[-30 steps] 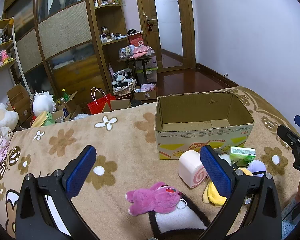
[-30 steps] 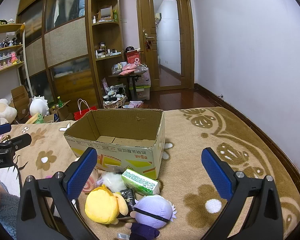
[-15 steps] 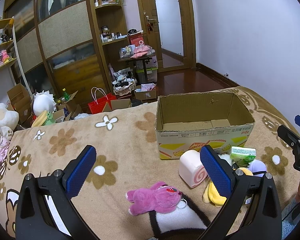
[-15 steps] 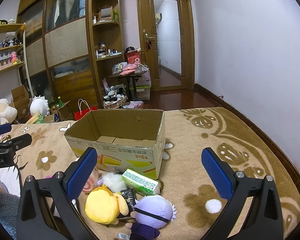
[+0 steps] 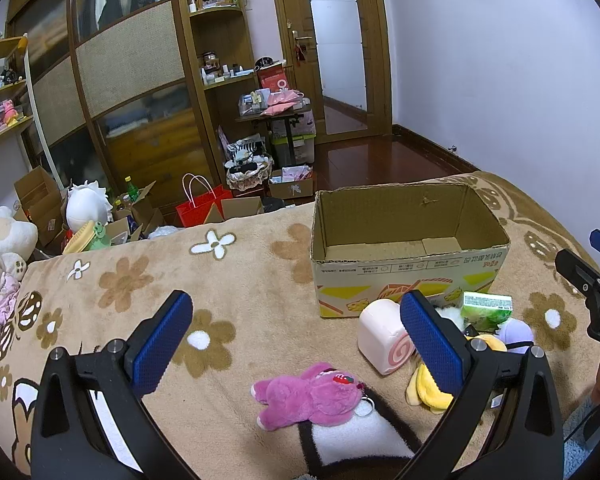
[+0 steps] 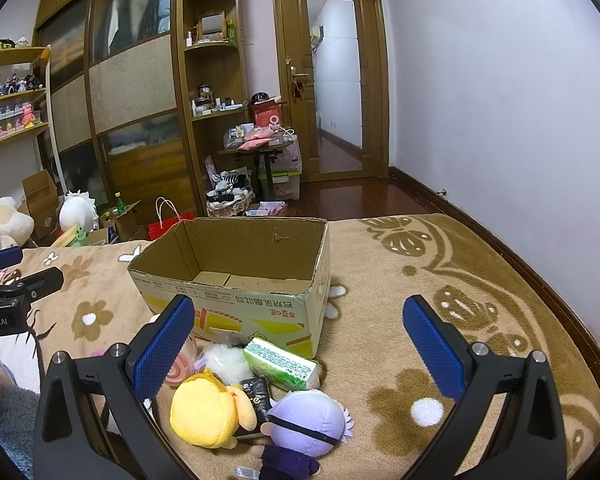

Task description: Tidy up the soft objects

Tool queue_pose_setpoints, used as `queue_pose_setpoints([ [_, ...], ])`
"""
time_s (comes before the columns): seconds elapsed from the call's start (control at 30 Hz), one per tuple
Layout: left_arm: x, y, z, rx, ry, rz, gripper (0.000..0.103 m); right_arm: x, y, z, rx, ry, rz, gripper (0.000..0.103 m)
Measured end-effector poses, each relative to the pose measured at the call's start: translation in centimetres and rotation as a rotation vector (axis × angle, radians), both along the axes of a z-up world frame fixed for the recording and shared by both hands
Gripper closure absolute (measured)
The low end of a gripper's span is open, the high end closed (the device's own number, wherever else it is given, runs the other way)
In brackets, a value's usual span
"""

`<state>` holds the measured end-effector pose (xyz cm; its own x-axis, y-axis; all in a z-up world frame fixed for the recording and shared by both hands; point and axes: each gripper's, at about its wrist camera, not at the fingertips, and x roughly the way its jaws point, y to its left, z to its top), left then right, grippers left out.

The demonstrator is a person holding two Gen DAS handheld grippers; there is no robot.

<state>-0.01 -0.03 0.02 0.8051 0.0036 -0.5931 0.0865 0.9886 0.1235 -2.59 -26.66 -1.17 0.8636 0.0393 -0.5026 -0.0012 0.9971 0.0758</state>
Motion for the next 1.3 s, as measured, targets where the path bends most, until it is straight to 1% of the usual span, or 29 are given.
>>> queue_pose_setpoints([
  [0.97,-0.05,0.01,-0.02,0.002,0.008,0.000,0.000,-0.02,0.03,0.05,-0.002,-0.002,-0.001,0.000],
  [1.0,-0.48,0.17,-0.45,0.002,0.009,0.000,0.000,-0.02,0.03,0.06,-0.002,-0.002,-0.001,0.000],
  [1.23,-0.40,0.26,-0.44,0.003,0.012,-0.001,0.000,-0.06,0.19,0.14,-0.002,0.001,-0.001,0.000],
  [1.3,-0.60,0.45,-0.98,0.002,0.026,-0.005,0.000,-0.03,0.10,-0.03,-0.002,0.006,-0.002,0.000],
])
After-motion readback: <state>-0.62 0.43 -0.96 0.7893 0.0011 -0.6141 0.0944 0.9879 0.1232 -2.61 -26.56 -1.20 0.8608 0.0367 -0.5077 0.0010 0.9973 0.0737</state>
